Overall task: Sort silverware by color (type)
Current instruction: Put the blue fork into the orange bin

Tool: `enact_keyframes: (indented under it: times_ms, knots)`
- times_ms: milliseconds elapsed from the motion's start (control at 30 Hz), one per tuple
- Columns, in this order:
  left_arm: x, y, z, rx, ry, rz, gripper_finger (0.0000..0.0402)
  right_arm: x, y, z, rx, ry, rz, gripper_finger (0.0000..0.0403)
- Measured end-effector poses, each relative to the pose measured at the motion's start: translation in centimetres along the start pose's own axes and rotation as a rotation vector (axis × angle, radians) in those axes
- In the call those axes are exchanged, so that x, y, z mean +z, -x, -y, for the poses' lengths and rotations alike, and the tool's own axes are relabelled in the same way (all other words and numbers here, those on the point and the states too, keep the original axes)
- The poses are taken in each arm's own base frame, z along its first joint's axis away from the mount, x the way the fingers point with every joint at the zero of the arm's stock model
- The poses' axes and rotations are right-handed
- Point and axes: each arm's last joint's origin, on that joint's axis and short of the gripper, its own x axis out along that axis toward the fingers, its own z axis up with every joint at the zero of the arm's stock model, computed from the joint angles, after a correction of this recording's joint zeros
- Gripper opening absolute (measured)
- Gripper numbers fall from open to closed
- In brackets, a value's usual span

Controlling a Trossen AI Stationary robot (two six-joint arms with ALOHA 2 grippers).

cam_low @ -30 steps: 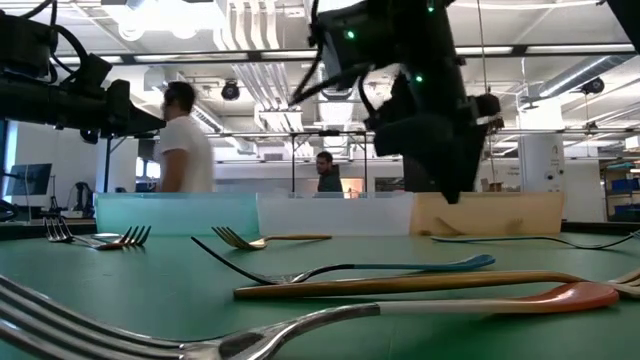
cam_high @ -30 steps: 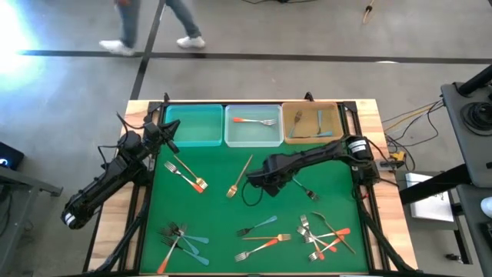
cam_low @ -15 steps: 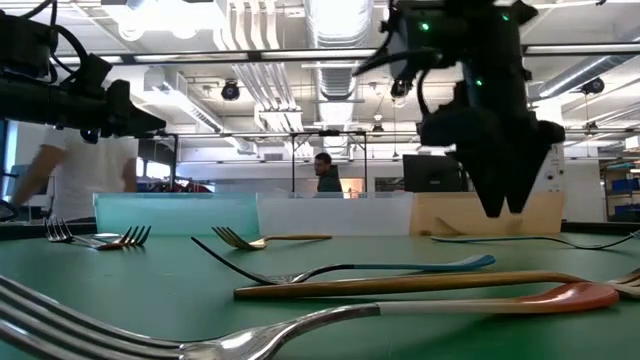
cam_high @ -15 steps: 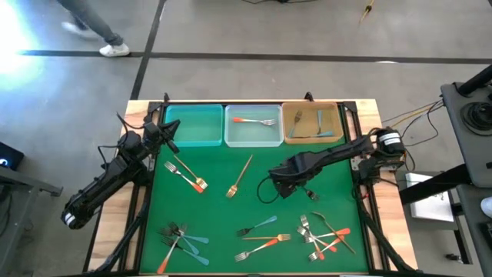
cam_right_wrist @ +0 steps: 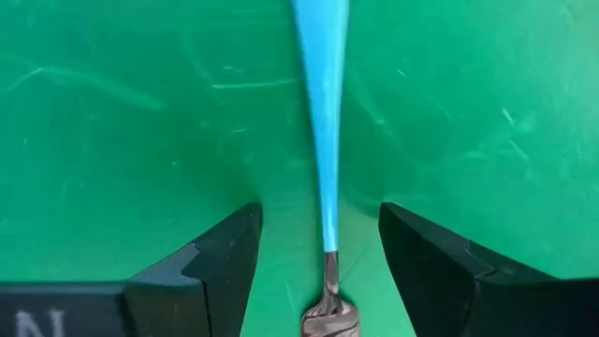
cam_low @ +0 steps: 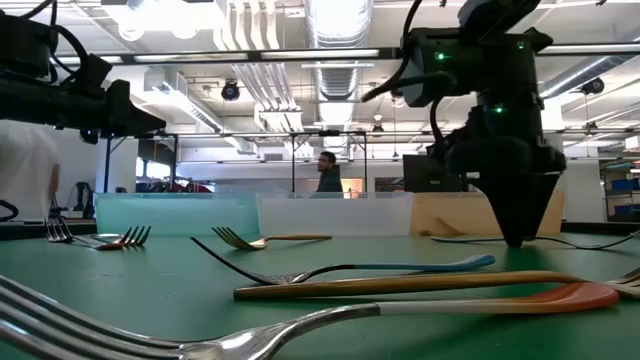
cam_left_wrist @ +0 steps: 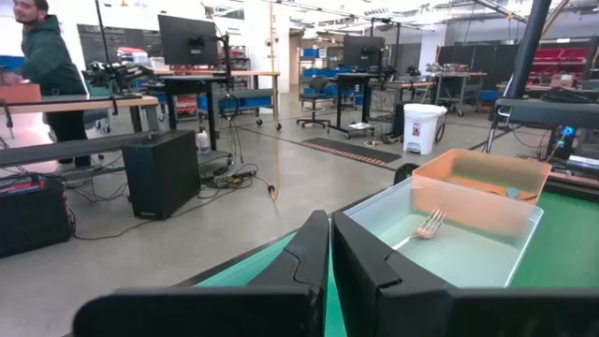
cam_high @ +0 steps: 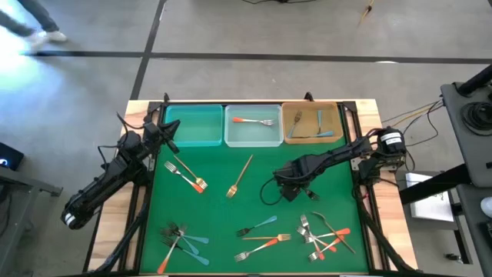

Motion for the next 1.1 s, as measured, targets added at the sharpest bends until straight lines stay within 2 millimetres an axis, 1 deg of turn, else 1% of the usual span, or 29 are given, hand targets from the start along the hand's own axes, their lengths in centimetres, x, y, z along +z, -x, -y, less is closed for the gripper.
enact_keyframes:
  times_ms: [67,167,267,400,500,600,667,800,933,1100]
  knots:
    - [0.0,0.0,0.0,0.0,0.0,0.0,0.0,0.1,-0.1,-0.1,0.01,0.044,0.008,0.0214]
    - [0.0,0.0,0.0,-0.001,0.0,0.0,0.0,0.4,-0.2,-0.2,0.024,0.061,0.014,0.0211]
    - [0.0,0.0,0.0,-0.001,0.0,0.0,0.0,0.4,-0.2,-0.3,0.044,0.056,0.012,0.0193]
    - [0.0,0.0,0.0,0.0,0.0,0.0,0.0,0.5,-0.2,-0.4,0.052,0.013,0.016,0.0146]
    - [0.0,0.0,0.0,0.0,0.0,0.0,0.0,0.5,-0.3,-0.5,0.058,-0.021,0.017,0.0092]
    - [0.0,0.0,0.0,0.0,0.0,0.0,0.0,0.5,-0.3,-0.4,0.056,-0.04,0.018,0.0028]
    - [0.0,0.0,0.0,0.0,0.0,0.0,0.0,0.5,-0.4,-0.4,0.054,-0.039,0.019,0.0018]
    - [0.0,0.0,0.0,0.0,0.0,0.0,0.0,0.5,-0.3,-0.4,0.048,-0.039,0.013,0.0012]
    - [0.0,0.0,0.0,0.0,0.0,0.0,0.0,0.4,1.0,-0.3,0.01,-0.016,-0.011,0.0011]
    - [0.0,0.0,0.0,0.0,0.0,0.0,0.0,0.4,5.1,0.0,-0.048,0.073,0.044,0.0011]
